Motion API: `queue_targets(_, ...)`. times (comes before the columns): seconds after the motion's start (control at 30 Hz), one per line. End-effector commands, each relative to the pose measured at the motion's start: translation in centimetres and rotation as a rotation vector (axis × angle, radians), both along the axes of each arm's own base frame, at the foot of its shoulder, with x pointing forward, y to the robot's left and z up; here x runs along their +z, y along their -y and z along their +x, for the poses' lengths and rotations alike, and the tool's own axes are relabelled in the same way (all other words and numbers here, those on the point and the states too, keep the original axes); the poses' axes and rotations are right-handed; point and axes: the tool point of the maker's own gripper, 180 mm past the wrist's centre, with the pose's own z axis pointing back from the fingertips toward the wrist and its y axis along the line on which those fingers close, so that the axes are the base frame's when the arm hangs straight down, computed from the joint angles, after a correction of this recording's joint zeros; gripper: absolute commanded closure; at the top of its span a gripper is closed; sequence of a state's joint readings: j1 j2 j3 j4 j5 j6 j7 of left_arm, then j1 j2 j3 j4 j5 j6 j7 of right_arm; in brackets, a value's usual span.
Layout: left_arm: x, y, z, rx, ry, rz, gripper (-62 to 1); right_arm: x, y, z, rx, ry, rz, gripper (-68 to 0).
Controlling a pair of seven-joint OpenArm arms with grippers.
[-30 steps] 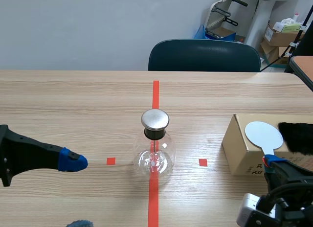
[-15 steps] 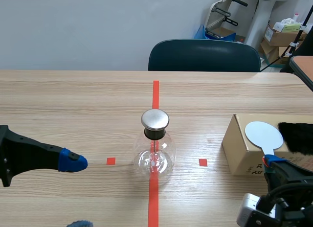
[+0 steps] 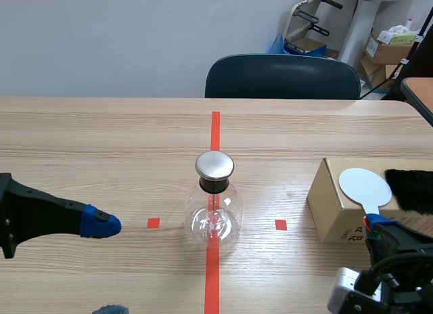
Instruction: Do the electroscope experiment
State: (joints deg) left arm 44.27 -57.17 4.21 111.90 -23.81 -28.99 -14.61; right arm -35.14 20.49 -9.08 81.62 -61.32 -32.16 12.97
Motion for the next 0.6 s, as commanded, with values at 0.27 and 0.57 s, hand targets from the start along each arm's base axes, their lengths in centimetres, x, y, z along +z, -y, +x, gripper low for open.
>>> queue_targets(0.27,0.4,-0.3,1.9,0.026,0.066,0.029,-36.2,1.0,0.3,0.5,0.003,0.038,-0.009,-1.0)
queue_targets(0.57,0.5,-1.8,5.6,0.175,0.135,0.007,-13.4,7.7,-1.4,2.7,0.047,0.236,0.036,-1.1)
